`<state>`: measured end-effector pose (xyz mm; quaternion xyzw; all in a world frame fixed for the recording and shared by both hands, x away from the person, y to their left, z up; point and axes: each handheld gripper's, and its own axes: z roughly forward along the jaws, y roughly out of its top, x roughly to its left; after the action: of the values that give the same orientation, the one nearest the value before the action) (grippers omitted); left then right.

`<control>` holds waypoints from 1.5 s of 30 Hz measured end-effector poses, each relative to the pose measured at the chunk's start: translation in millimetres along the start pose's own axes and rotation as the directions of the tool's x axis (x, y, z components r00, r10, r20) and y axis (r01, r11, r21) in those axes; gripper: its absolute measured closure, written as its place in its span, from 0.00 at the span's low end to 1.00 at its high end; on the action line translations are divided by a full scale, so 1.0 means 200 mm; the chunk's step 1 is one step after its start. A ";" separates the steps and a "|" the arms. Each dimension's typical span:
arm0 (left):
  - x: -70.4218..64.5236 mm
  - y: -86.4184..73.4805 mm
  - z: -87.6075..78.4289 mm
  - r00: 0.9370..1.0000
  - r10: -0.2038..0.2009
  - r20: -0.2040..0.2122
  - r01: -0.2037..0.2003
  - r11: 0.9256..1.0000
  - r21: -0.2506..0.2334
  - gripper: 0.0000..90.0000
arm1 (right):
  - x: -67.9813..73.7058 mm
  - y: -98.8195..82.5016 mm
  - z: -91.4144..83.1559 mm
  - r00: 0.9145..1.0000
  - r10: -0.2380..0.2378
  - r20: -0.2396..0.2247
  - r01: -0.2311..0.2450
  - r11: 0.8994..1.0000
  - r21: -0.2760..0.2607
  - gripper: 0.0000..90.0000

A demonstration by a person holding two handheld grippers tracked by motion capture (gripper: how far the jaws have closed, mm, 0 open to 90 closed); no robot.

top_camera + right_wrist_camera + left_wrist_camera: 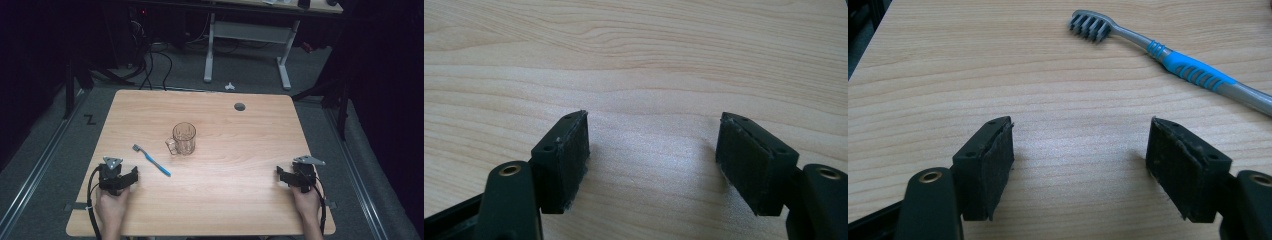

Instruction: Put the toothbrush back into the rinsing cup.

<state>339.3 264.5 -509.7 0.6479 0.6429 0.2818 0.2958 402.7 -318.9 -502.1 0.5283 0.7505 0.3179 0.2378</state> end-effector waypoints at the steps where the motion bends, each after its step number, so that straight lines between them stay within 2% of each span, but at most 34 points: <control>1: 0.00 0.00 0.00 1.000 0.000 0.000 0.000 1.000 0.000 0.31 | 0.00 0.00 0.00 1.000 0.000 0.000 0.000 1.000 0.000 0.33; 13: 0.00 0.00 0.00 1.000 -0.004 0.000 0.004 1.000 0.000 0.32 | 0.00 0.00 0.00 1.000 -0.003 -0.003 0.003 1.000 0.000 0.33; 19: 0.01 0.00 -0.01 1.000 0.009 0.011 -0.009 1.000 -0.001 0.34 | 0.00 0.00 0.00 1.000 -0.008 -0.006 0.008 1.000 0.000 0.33; 25: 0.01 0.00 -0.01 1.000 0.012 0.014 -0.012 1.000 0.008 0.32 | 0.01 0.00 0.00 1.000 -0.014 -0.016 0.014 1.000 0.000 0.33; 29: 0.03 0.00 -0.02 1.000 -0.022 0.004 0.022 1.000 0.021 0.30 | 0.01 0.00 0.00 0.999 -0.024 -0.028 0.024 1.000 0.000 0.33; 30: 0.05 -0.01 -0.03 0.998 -0.053 -0.015 0.053 0.998 0.020 0.31 | 0.01 0.00 0.00 0.999 -0.028 -0.030 0.028 1.000 0.000 0.33; 31: 0.05 -0.01 -0.03 0.998 -0.053 -0.015 0.053 0.998 0.020 0.32 | 0.01 0.00 0.00 0.999 -0.028 -0.030 0.028 1.000 0.000 0.33; 32: 0.06 -0.02 -0.05 0.997 -0.076 -0.014 0.076 0.997 0.016 0.32 | 0.01 0.00 0.00 0.999 -0.029 -0.033 0.029 1.000 -0.001 0.33; 34: 0.08 -0.02 -0.06 0.996 -0.087 -0.009 0.087 0.996 0.017 0.33 | 0.01 0.00 0.00 0.999 -0.030 -0.033 0.030 1.000 -0.001 0.33; 37: 0.08 -0.01 -0.08 0.997 -0.082 -0.004 0.082 0.996 0.016 0.33 | 0.01 0.00 0.00 0.999 -0.029 -0.033 0.029 1.000 0.000 0.33; 38: 0.08 0.01 -0.11 0.998 -0.065 -0.001 0.065 0.998 0.008 0.33 | 0.01 0.00 0.00 0.999 -0.030 -0.033 0.030 1.000 0.000 0.33; 42: 0.06 0.05 -0.14 0.999 -0.043 0.000 0.043 0.999 -0.019 0.35 | 0.01 0.00 0.00 0.999 -0.029 -0.032 0.029 1.000 0.000 0.33; 45: 0.04 0.09 -0.17 0.999 -0.038 0.031 0.039 0.999 -0.028 0.35 | 0.01 0.00 0.00 0.999 -0.030 -0.032 0.030 1.000 -0.001 0.33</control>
<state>326.4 272.5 -474.2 0.6353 0.6466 0.2755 0.3202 401.2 -316.3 -502.2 0.5118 0.7621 0.3229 0.2303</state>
